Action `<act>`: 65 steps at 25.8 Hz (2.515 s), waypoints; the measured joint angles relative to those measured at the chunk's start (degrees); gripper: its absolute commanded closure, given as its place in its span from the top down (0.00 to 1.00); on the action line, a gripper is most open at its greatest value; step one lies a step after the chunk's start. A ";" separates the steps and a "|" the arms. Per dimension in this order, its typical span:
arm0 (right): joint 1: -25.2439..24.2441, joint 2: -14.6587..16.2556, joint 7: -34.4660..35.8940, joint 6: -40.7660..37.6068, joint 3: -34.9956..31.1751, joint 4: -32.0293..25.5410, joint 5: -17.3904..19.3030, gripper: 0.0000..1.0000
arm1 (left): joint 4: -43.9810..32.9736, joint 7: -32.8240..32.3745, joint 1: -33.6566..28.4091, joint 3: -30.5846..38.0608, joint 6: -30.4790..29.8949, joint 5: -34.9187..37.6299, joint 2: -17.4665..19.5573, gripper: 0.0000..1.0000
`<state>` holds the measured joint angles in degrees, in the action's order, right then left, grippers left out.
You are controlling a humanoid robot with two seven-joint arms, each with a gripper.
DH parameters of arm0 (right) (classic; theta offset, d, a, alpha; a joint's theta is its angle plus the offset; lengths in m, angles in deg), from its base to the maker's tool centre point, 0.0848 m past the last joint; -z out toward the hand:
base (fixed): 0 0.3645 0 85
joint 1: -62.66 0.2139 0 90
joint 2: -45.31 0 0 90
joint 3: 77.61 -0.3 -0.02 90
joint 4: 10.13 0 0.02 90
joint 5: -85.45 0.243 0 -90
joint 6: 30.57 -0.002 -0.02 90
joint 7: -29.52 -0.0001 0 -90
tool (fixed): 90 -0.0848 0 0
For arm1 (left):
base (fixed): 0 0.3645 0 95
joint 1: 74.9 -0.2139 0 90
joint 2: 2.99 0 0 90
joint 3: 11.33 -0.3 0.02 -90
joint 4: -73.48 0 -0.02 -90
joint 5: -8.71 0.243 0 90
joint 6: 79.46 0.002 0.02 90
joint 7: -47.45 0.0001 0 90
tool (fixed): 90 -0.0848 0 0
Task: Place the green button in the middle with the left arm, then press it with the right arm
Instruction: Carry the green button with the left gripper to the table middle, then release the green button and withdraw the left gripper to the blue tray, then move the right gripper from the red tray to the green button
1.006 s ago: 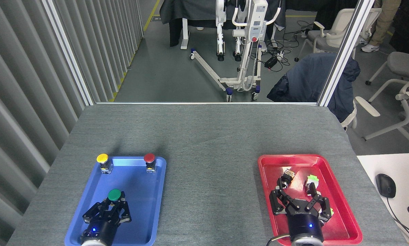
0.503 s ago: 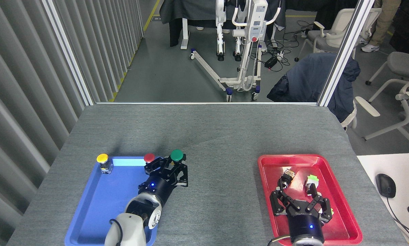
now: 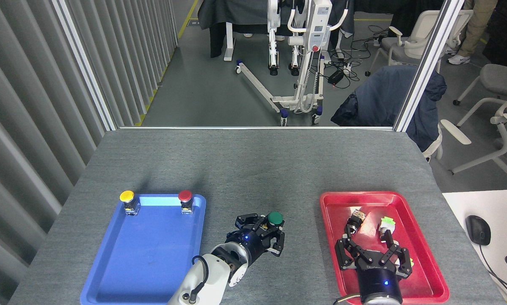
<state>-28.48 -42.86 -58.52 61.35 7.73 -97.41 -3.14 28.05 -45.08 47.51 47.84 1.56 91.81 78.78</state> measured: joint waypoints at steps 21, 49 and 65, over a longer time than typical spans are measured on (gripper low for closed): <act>-0.27 0.12 -0.26 0.02 0.09 0.27 0.09 1.00 | 1.70 0.01 -1.34 -1.87 -1.88 0.00 0.11 0.98; 1.85 1.48 -0.61 -7.65 1.04 -0.40 0.08 0.00 | -44.60 4.60 -27.67 35.71 -13.61 -0.12 11.14 0.98; 7.91 -0.01 -5.25 -15.25 12.52 10.29 -2.69 0.00 | -48.54 3.34 -31.96 41.33 -11.46 0.14 7.73 0.98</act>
<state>-20.57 -42.87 -63.77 46.10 20.25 -87.12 -5.83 -20.49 -41.74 15.55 89.17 -9.89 91.95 86.50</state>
